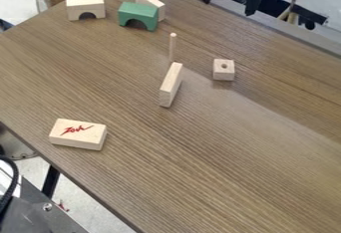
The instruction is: Move the wood stick inside the 3d square block with hole
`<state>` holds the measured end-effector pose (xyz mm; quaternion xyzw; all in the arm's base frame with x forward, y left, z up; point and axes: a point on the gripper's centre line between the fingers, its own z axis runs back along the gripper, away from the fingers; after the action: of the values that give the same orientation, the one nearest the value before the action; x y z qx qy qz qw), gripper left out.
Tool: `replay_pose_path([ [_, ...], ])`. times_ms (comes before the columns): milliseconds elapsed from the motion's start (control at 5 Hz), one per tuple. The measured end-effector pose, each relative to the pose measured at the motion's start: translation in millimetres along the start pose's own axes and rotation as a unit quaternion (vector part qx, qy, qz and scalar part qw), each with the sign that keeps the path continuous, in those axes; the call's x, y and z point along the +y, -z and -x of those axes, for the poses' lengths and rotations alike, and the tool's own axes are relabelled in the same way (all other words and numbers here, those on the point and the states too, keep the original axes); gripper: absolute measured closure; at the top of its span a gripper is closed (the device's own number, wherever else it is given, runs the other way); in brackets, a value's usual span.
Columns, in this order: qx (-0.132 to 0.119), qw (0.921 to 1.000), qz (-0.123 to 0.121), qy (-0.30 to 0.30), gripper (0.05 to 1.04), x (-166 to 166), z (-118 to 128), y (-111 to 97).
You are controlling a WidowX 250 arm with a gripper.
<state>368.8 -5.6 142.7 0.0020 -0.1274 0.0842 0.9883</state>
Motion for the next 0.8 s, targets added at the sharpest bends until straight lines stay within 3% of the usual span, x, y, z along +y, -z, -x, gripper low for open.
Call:
replay_pose_path([
  [400,0.031,0.9995,-0.001,0.006,0.085,4.8,12.1,19.9],
  [800,0.041,0.9991,-0.010,-0.007,0.085,24.7,19.8,30.6],
])
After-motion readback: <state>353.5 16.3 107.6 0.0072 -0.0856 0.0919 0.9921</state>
